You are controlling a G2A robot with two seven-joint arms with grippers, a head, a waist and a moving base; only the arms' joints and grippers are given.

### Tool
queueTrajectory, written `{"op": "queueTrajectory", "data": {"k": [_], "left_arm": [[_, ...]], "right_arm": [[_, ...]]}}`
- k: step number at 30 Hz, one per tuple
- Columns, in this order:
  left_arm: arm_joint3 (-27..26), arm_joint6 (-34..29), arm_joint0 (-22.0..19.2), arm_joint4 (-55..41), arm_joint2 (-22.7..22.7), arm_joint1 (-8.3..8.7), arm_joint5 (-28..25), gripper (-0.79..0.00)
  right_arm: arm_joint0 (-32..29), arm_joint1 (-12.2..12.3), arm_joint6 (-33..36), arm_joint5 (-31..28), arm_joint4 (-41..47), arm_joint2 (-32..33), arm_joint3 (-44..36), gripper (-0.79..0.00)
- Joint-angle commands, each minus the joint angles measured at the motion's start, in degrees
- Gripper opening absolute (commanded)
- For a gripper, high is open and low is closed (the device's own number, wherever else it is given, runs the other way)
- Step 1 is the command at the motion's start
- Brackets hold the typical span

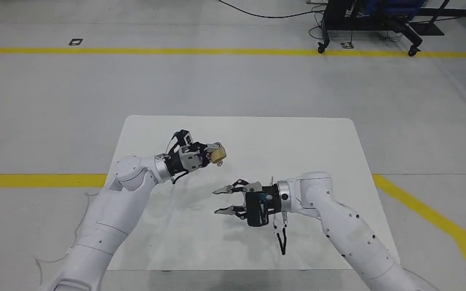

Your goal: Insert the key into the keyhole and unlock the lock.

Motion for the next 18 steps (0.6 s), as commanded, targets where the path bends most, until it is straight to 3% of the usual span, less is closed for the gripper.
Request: {"op": "queueTrajectory", "data": {"k": [1,10,18], "left_arm": [[-0.4,-0.1,0.1,1.0,0.0,0.04,-0.6,-0.785],[-1.7,-0.5,0.8,2.3,-0.5,0.14,-2.4,-0.785],[-2.5,0.7,1.3,4.3,-0.5,0.18,-3.0,-0.785]], "right_arm": [[1.9,0.2,-0.4,0.0,1.9,-1.3,2.1,-0.785],[4.1,0.5,-4.8,1.7,9.1,-0.4,8.1,-0.785],[5.0,0.1,-0.9,4.5,13.6,-0.6,9.5,-0.785]]}}
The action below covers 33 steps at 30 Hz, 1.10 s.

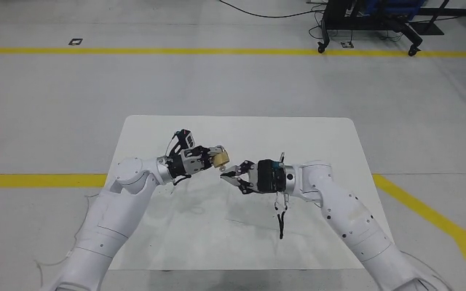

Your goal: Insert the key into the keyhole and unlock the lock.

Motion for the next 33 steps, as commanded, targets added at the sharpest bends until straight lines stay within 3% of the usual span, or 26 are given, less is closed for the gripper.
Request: {"op": "queueTrajectory", "data": {"k": [1,10,11,12,13,19,23,24,26,29,33], "left_arm": [[-0.1,0.4,0.1,0.4,-0.1,0.02,-0.1,-0.785],[-0.7,1.6,0.5,2.4,-0.3,0.09,-0.5,-0.785],[-0.7,1.9,0.5,2.9,-0.3,0.11,-0.5,-0.785],[-0.7,2.2,0.5,3.5,-0.3,0.13,-0.7,-0.785],[-0.8,2.4,0.6,3.8,-0.3,0.14,-0.7,-0.785],[-0.2,3.4,0.6,2.0,-0.9,0.04,0.1,-0.785],[0.8,7.6,0.5,-0.3,-1.8,-0.23,1.6,-0.785],[0.9,8.2,0.5,-0.7,-1.9,-0.28,1.7,-0.785],[0.8,9.3,0.6,-1.2,-2.2,-0.34,1.7,-0.785],[0.4,10.5,0.9,-0.9,-2.5,-0.36,1.5,-0.785],[0.0,11.4,1.2,-0.4,-2.7,-0.38,1.8,-0.785]], "right_arm": [[0.0,-0.1,1.2,1.1,1.1,-0.1,0.2,-0.785],[-2.3,0.2,4.1,3.5,5.2,1.7,-1.8,-0.785],[-2.5,0.3,4.1,2.8,5.1,1.9,-2.3,-0.696],[-2.5,0.3,4.1,2.8,5.1,1.9,-2.3,-0.311],[-2.5,0.3,4.1,2.8,5.1,1.9,-2.3,0.0],[-2.5,0.3,4.1,2.8,5.1,1.9,-2.3,0.0],[-2.7,0.2,5.9,5.0,3.3,1.4,-3.9,0.0],[-2.9,0.2,6.1,6.0,2.6,1.0,-4.8,-0.095],[-3.0,0.0,5.5,7.4,1.5,0.4,-5.2,-0.416],[-2.9,-0.2,5.2,13.8,-3.7,-0.3,-5.0,-0.56],[-3.6,-0.6,4.5,21.4,-12.2,-2.6,-6.4,-0.634]]}}
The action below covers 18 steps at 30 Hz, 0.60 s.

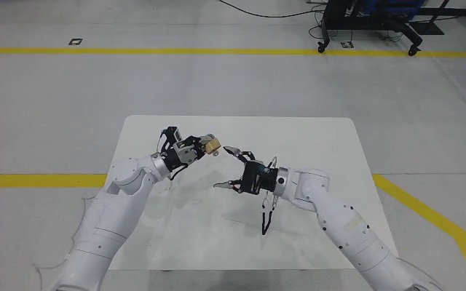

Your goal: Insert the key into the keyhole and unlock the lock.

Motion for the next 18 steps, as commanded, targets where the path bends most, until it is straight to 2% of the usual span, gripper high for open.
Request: {"op": "queueTrajectory", "data": {"k": [1,6,13,17,18], "left_arm": [[-0.1,0.3,0.0,0.2,0.0,-0.03,0.3,-0.785],[-0.2,0.5,0.1,0.7,0.2,-0.12,0.6,-0.785],[-0.2,0.7,0.0,1.1,0.1,-0.2,0.8,-0.785],[-0.1,0.8,0.0,1.3,0.0,-0.26,1.0,-0.785],[-0.1,0.9,0.0,1.3,0.0,-0.27,1.1,-0.785]], "right_arm": [[-0.2,-0.1,-0.2,3.2,-4.1,-0.9,-0.5,-0.656],[-0.8,-0.3,1.5,7.7,-8.2,-2.0,-1.6,-0.693],[-2.0,-0.4,5.7,12.6,-13.3,-2.2,-4.1,-0.668],[-3.5,-0.3,7.1,14.8,-16.3,-2.2,-6.7,-0.6],[-3.9,-0.2,7.3,14.9,-16.9,-2.1,-7.3,-0.545]]}}
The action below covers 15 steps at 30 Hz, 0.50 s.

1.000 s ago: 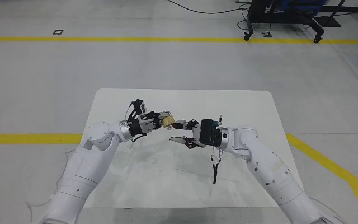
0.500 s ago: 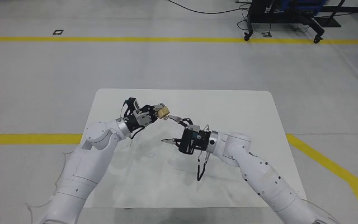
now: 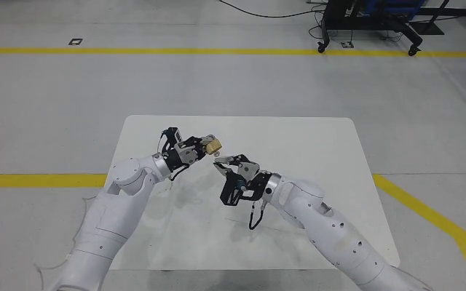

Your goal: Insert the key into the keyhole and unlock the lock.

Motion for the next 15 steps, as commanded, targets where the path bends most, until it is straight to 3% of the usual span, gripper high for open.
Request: {"op": "queueTrajectory", "data": {"k": [1,4,15], "left_arm": [[0.0,0.2,0.0,0.0,0.0,-0.04,0.1,-0.785],[0.0,0.2,0.0,0.1,-0.1,-0.08,0.1,-0.785],[-0.2,0.0,0.1,0.7,0.2,-0.25,0.5,-0.785]], "right_arm": [[-0.7,0.1,0.4,0.1,-1.1,0.2,-1.0,-0.529],[-1.5,0.2,1.4,0.4,-2.3,0.5,-2.1,-0.493],[0.2,-0.6,6.9,2.4,-5.0,-0.8,-0.9,-0.486]]}}
